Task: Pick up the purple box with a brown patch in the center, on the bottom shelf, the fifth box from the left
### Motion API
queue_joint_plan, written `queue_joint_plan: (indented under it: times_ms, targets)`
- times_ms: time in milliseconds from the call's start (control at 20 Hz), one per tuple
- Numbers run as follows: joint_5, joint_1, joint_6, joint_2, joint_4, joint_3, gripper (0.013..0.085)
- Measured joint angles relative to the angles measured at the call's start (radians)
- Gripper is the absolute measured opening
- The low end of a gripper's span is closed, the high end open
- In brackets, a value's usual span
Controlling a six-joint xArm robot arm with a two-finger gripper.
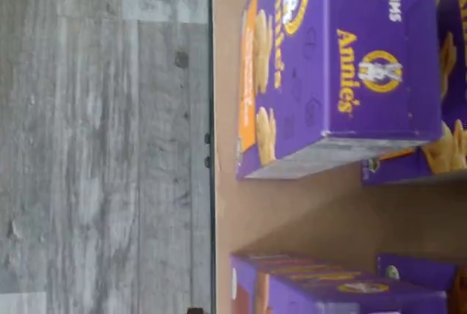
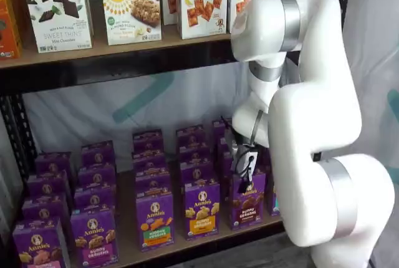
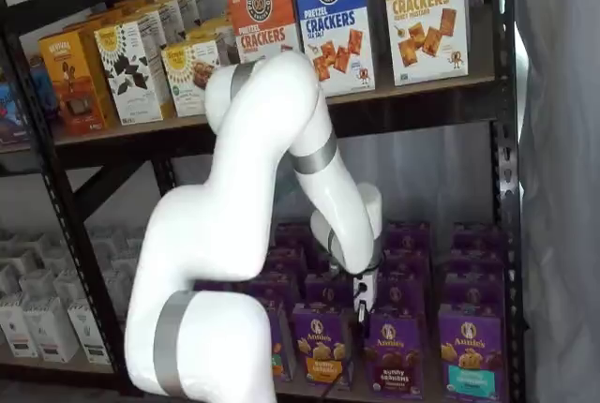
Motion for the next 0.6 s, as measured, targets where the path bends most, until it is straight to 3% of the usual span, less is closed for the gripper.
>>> queue_joint_plan:
  times_ms: [150, 400, 600]
  targets:
    - [-0.004, -0.012, 0.081, 0.024, -0.097, -0.032, 0.085]
    - [0.007, -0.041, 0.343, 0.073, -0.408, -0.084, 0.085]
    - [0.037, -0.057, 0.49, 0.111, -0.582, -0.127, 0.085]
